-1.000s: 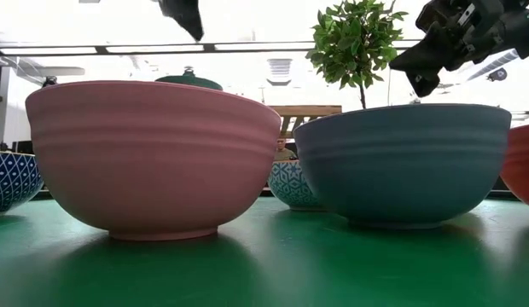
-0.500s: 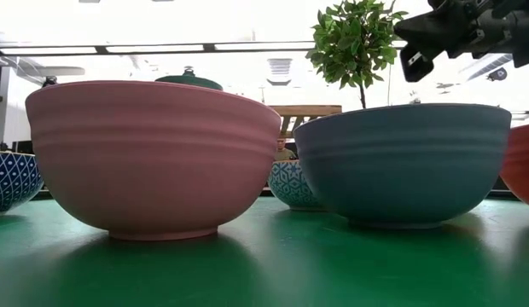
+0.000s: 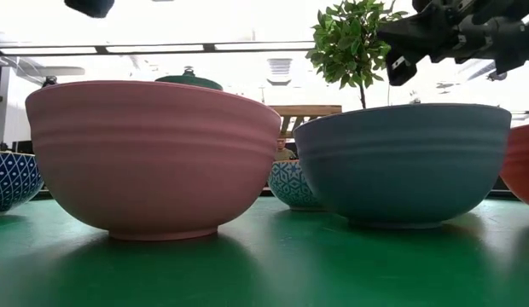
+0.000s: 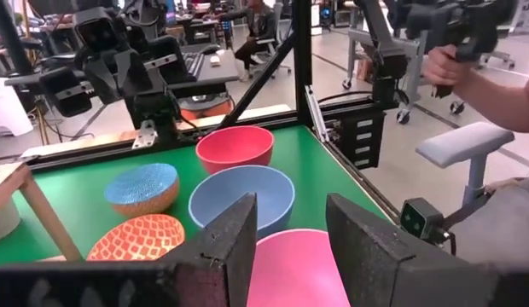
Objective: Place and stack bowls onto a shelf
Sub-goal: Put the small orange bowl on the shelf
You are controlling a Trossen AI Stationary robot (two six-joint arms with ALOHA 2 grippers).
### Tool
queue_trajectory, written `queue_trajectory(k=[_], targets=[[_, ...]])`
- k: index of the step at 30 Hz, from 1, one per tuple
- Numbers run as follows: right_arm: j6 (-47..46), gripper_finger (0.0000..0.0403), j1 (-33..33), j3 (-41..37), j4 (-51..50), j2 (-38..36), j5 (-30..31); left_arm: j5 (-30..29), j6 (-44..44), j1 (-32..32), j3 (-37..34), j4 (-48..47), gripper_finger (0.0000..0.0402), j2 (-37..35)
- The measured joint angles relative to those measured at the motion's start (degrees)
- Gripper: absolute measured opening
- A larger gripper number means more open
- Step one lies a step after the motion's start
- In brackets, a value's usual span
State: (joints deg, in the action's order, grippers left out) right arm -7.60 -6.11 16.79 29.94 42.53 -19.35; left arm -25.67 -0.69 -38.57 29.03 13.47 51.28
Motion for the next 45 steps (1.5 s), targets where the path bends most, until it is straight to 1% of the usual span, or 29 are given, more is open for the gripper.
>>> queue_trajectory(k=[6,13,18,24,34,37,40,45], targets=[[0.2,0.0009,0.0,2.9,0.9,6.4,0.0,-0.5,-0.5,0.0,-1.6,0.6,0.0125,-0.7],[1.7,0.0009,0.0,8.1,0.7,13.3,0.0,-0.9,-0.4,0.0,-2.0,0.6,0.0125,-0.8],[1.8,0.0009,0.0,11.2,0.4,16.7,-0.1,-0.9,-0.3,0.0,-2.0,0.5,0.0125,-0.7],[1.2,0.0009,0.7,13.1,0.3,19.1,-0.6,-1.7,0.1,0.0,-2.1,0.1,0.0125,-0.7],[1.8,0.0009,2.4,15.2,-0.8,19.8,-0.6,-7.4,-0.1,0.1,-2.1,-1.5,0.0125,-0.8],[2.3,0.0009,3.7,16.4,-2.1,19.9,-0.6,-11.8,-0.4,0.0,-2.1,-3.3,0.0125,-1.0],[2.3,0.0009,5.3,18.6,-5.0,19.8,-0.4,-16.6,-0.9,0.1,-2.1,-4.7,0.0125,-1.0],[2.2,0.0009,8.3,23.1,-13.5,19.9,1.5,-17.4,-0.7,0.2,-2.1,-4.7,0.0125,-1.2]])
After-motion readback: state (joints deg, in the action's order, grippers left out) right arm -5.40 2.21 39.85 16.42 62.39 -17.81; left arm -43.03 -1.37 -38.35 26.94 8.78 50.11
